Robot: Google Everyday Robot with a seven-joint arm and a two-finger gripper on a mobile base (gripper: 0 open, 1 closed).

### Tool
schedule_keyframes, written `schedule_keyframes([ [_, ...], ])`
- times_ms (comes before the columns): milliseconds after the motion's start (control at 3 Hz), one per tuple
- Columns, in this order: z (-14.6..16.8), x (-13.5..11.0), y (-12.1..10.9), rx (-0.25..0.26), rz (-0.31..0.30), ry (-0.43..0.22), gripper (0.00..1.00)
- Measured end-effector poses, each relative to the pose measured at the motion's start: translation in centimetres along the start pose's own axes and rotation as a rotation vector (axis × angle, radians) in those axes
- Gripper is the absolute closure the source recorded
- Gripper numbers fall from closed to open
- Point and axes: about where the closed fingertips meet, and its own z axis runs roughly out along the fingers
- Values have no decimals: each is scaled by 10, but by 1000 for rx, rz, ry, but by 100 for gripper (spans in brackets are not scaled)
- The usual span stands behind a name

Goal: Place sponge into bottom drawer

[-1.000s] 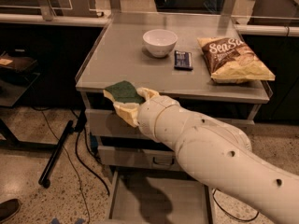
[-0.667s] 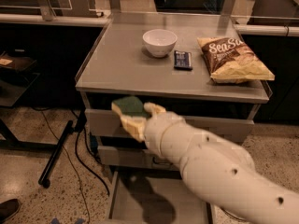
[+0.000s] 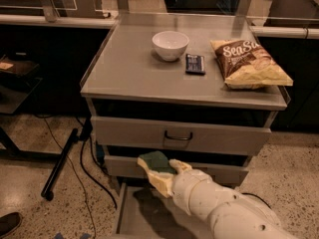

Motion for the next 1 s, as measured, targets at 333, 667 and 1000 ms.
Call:
schedule_keyframes([
  [333, 1, 3, 0, -3, 8, 2, 100],
  [667, 5, 21, 3, -12, 46, 23, 100],
  [1000, 17, 71, 0, -14, 112, 81, 100],
])
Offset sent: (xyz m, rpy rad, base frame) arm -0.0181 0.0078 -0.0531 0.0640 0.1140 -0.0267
